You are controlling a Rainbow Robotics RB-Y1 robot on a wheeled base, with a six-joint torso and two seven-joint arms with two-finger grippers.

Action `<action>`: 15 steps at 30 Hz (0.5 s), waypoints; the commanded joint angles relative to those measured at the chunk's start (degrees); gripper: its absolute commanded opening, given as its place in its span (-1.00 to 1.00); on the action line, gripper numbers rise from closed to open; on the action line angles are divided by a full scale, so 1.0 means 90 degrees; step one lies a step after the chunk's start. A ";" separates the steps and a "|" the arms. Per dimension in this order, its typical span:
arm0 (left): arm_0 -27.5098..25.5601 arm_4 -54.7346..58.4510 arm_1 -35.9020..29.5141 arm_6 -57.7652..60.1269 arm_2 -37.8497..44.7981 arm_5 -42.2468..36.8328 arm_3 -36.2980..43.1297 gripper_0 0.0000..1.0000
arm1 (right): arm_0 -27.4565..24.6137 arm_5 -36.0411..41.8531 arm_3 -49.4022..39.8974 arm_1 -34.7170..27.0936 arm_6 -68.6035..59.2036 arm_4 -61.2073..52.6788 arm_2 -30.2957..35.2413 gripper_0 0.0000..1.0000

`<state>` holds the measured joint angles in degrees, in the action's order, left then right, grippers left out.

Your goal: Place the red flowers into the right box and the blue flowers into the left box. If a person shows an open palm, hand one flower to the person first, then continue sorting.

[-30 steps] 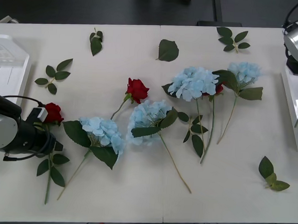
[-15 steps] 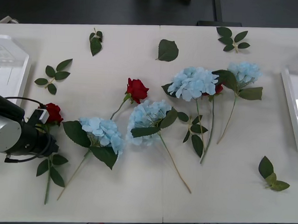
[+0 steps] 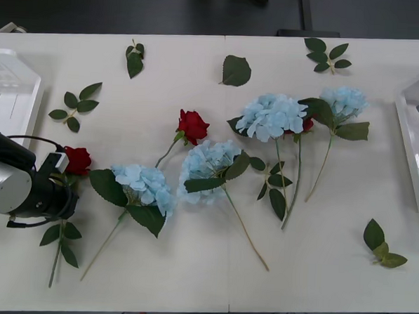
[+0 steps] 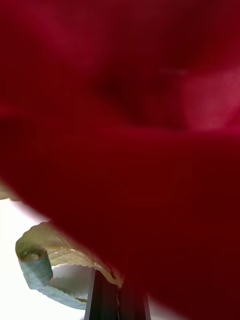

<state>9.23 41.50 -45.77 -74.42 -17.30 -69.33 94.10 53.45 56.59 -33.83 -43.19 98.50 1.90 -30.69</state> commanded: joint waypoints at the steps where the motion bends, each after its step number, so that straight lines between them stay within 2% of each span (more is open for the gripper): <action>1: 0.0195 -0.0070 0.0056 -0.0227 -0.0070 0.0057 0.0013 -1.00 | 0.0370 -0.0028 0.0048 0.0072 0.0188 0.0082 0.0002 -0.17; 5: 0.0195 0.0027 -0.0139 -0.0256 0.0184 -0.0031 0.0423 -1.00 | 0.0370 -0.0028 0.0058 0.0072 0.0257 0.0082 0.0080 -0.01; 9: 0.0224 0.0183 -0.0276 -0.0275 0.0712 -0.0431 0.1224 -1.00 | 0.0370 -0.0028 0.0058 0.0072 0.0325 0.0062 0.0188 0.13; 13: 0.0264 0.0808 -0.0481 -0.0295 0.1239 -0.0549 0.1868 -1.00 | 0.0409 0.0001 0.0058 -0.0006 0.0657 -0.0533 0.0334 0.49; 14: 0.0244 0.1131 -0.0569 -0.0295 0.1473 -0.0568 0.2074 -1.00 | 0.0438 0.0021 0.0058 -0.0055 0.0989 -0.1002 0.0393 0.69; 15: 0.0234 0.1277 -0.0628 -0.0285 0.1581 -0.0578 0.2142 -1.00 | 0.0458 0.0050 0.0058 -0.0084 0.1155 -0.1236 0.0432 0.77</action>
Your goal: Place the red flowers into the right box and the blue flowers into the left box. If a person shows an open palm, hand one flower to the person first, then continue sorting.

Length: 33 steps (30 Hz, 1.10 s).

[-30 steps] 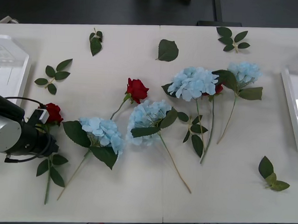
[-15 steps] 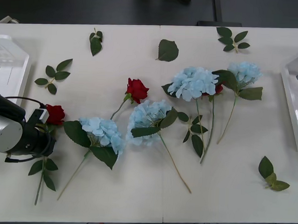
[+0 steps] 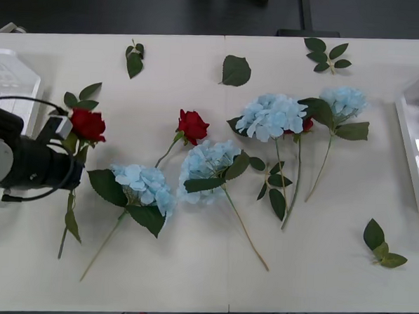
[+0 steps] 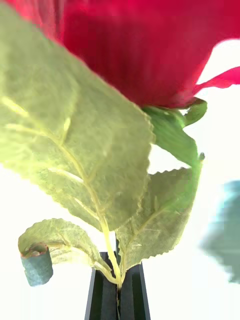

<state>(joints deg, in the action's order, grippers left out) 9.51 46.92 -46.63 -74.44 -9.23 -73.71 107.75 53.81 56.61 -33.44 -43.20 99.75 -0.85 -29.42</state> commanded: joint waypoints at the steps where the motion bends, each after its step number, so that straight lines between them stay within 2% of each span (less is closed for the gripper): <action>1: 0.0193 0.0920 -0.0619 -0.0284 0.0879 -0.0111 0.0743 -1.00 | 0.0447 0.0155 -0.0034 -0.0132 0.1368 -0.1449 0.0348 0.85; 6: 0.0203 0.1916 -0.0746 -0.0352 0.1582 0.0114 0.1222 -1.00 | 0.0466 0.1093 -0.0591 -0.0327 0.2179 -0.3715 0.0417 0.92; 11: 0.0095 0.2258 -0.0512 -0.0391 0.1729 0.1715 0.1651 -1.00 | 0.0466 0.2059 -0.1216 -0.0561 0.2091 -0.5785 0.0739 0.93; 15: 0.0095 0.2326 -0.0238 -0.0401 0.1622 0.3073 0.1710 -1.00 | 0.0457 0.2811 -0.1274 -0.0639 0.2071 -0.6429 0.1120 0.93; 18: 0.0173 0.2395 0.0055 -0.0381 0.1416 0.3991 0.1769 -1.00 | 0.0388 0.3163 -0.1274 -0.0718 0.1847 -0.6947 0.1169 0.93; 21: 0.0271 0.2434 0.0475 -0.0381 0.1075 0.4684 0.1876 -1.00 | 0.0212 0.3134 -0.1274 -0.0786 0.1446 -0.7660 0.1169 0.94; 26: 0.0398 0.2111 0.1148 -0.0459 0.0284 0.5182 0.1954 -1.00 | 0.0173 0.3095 -0.1323 -0.0805 0.1593 -0.8099 0.1169 0.97; 33: 0.0857 0.1193 0.1939 -0.0342 -0.0820 0.5875 0.1671 -1.00 | 0.0183 0.3348 -0.1792 -0.1147 0.2560 -1.0131 0.0554 0.97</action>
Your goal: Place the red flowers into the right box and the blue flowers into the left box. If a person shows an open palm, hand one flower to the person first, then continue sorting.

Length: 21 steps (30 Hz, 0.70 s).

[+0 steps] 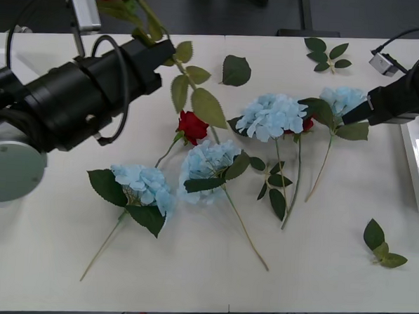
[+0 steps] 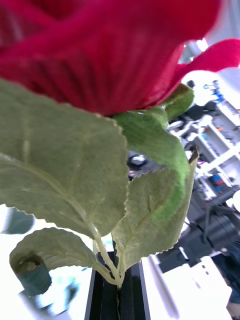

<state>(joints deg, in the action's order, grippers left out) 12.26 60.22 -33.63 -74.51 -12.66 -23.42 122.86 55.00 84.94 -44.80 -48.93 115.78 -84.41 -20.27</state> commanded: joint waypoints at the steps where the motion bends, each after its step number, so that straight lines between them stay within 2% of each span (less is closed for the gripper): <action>1: 0.0600 -0.0295 0.0573 -0.0325 -0.0488 0.0308 -0.0048 -1.00 | 0.0041 0.0240 -0.0579 -0.0510 0.0846 -0.1003 -0.0502 0.96; 6: 0.1001 -0.0392 0.1256 -0.0354 -0.0810 0.0640 -0.0526 -1.00 | 0.0041 0.0826 -0.1096 -0.0510 0.1188 -0.2135 -0.0746 0.96; 13: 0.1352 -0.0832 0.1871 -0.0413 -0.1309 0.1363 -0.1347 -1.00 | 0.0041 0.1519 -0.1262 -0.0354 0.1198 -0.3512 -0.0746 0.97; 17: 0.1596 -0.0890 0.1940 -0.0481 -0.1514 0.1685 -0.1737 -1.00 | 0.0041 0.1344 -0.1243 -0.0090 0.1227 -0.4137 -0.0746 0.97; 21: 0.1626 -0.0949 0.1940 -0.0530 -0.1514 0.1685 -0.1776 -1.00 | 0.0041 0.1158 -0.1252 0.0193 0.1295 -0.4186 -0.0687 0.96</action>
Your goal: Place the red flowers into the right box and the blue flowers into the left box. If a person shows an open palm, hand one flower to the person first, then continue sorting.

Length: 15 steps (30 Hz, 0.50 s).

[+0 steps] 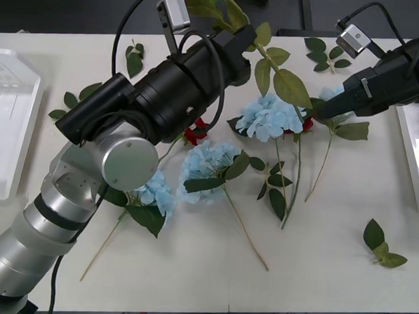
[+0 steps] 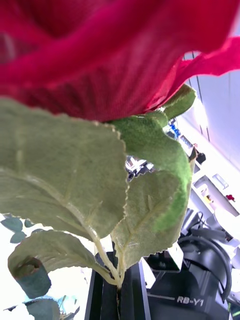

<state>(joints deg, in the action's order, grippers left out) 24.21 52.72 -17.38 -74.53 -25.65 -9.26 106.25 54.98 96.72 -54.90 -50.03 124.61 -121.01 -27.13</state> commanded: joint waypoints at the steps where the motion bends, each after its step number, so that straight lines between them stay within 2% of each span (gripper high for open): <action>1: 0.0298 -0.0135 0.0115 -0.0537 -0.0069 0.0111 0.0060 -1.00 | 0.0033 -0.0190 -0.0130 0.0432 0.0344 -0.0119 0.0075 0.96; 6: 0.0298 -0.0184 0.0105 -0.0576 -0.0069 0.0170 0.0060 -1.00 | 0.0043 -0.0434 -0.0140 0.0755 0.0412 0.0067 0.0104 0.97; 7: 0.0298 -0.0203 0.0105 -0.0596 -0.0079 0.0228 0.0070 -1.00 | 0.0043 -0.0483 -0.0160 0.0823 0.0431 0.0164 0.0114 0.89; 8: 0.0298 -0.0203 0.0105 -0.0605 -0.0079 0.0258 0.0070 -1.00 | 0.0043 -0.0492 -0.0169 0.0862 0.0431 0.0194 0.0134 0.65; 9: 0.0298 -0.0213 0.0105 -0.0605 -0.0079 0.0258 0.0070 -1.00 | 0.0043 -0.0512 -0.0169 0.0891 0.0431 0.0194 0.0124 0.50; 11: 0.0298 -0.0223 0.0105 -0.0625 -0.0069 0.0258 0.0070 -1.00 | 0.0043 -0.0551 -0.0169 0.0930 0.0402 0.0213 0.0124 -0.16; 13: 0.0298 -0.0232 0.0105 -0.0644 -0.0069 0.0277 0.0070 -1.00 | 0.0043 -0.0609 -0.0179 0.0930 0.0402 0.0262 0.0134 -0.93; 15: 0.0298 -0.0232 0.0096 -0.0644 -0.0060 0.0326 0.0060 -1.00 | 0.0043 -0.0649 -0.0189 0.0930 0.0402 0.0291 0.0134 -1.00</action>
<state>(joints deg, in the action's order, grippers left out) 24.49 51.32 -17.38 -76.16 -25.76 -7.77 105.97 54.98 91.58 -54.91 -42.39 127.02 -118.93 -27.10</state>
